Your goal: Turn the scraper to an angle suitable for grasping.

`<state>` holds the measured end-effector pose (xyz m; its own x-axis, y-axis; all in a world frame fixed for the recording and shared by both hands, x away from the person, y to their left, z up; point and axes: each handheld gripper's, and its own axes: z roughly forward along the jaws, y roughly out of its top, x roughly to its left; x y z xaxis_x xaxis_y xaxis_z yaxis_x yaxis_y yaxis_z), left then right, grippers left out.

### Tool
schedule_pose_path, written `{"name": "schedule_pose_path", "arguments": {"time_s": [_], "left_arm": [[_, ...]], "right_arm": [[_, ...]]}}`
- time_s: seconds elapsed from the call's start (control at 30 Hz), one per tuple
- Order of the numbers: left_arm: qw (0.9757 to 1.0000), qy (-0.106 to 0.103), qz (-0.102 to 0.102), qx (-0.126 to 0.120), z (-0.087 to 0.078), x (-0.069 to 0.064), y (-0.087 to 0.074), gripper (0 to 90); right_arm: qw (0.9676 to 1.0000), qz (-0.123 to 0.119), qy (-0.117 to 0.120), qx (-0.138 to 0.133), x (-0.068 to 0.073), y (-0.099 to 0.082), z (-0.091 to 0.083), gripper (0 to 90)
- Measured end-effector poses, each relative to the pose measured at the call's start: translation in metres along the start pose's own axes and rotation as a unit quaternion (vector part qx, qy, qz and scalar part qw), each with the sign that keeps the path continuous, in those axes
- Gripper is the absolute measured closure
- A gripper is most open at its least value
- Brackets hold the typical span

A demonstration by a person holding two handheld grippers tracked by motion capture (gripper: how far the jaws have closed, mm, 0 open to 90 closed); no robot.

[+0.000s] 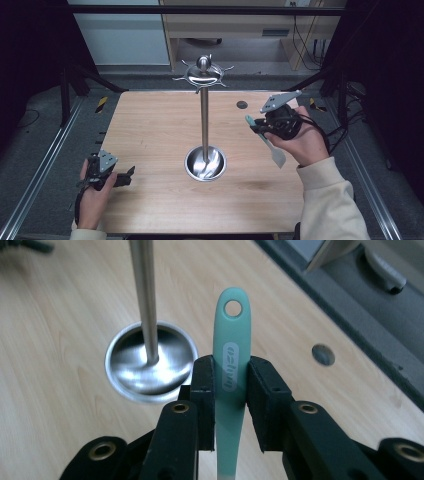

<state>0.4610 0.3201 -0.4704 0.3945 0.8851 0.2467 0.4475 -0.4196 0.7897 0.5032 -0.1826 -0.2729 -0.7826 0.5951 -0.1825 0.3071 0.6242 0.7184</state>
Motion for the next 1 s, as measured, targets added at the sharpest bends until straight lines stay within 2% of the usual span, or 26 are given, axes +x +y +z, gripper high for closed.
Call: {"name": "schedule_pose_path", "arguments": {"time_s": [0.17,0.33,0.47,0.57,0.63,0.8,1.0], "left_arm": [[1.0,0.003,-0.004,-0.001,-0.001,0.002,-0.001,2.2],[1.0,0.007,-0.007,-0.003,-0.004,0.003,-0.002,2.2],[0.9998,0.01,-0.014,-0.007,-0.008,0.003,-0.003,2.2],[0.9998,0.007,-0.015,-0.005,-0.009,0.001,-0.005,2.2],[0.9999,0.005,-0.014,-0.006,-0.009,0.0,-0.004,2.2],[0.9999,0.003,-0.011,-0.005,-0.007,0.0,-0.002,2.2],[0.9998,0.005,-0.015,-0.009,-0.008,0.002,-0.003,2.2]], "right_arm": [[0.9995,0.016,-0.007,-0.028,-0.009,0.006,-0.005,74.4],[0.9983,0.027,-0.011,-0.05,-0.012,0.008,-0.008,74.4],[0.9958,0.038,-0.013,-0.082,-0.014,0.009,-0.01,74.4],[0.9935,0.043,-0.012,-0.105,-0.012,0.007,-0.009,74.4],[0.993,0.047,-0.007,-0.108,-0.012,0.008,-0.006,74.4],[0.9919,0.044,-0.014,-0.118,-0.005,0.008,-0.01,74.4],[0.9873,0.048,-0.033,-0.148,0.001,0.007,-0.022,74.3]]}}
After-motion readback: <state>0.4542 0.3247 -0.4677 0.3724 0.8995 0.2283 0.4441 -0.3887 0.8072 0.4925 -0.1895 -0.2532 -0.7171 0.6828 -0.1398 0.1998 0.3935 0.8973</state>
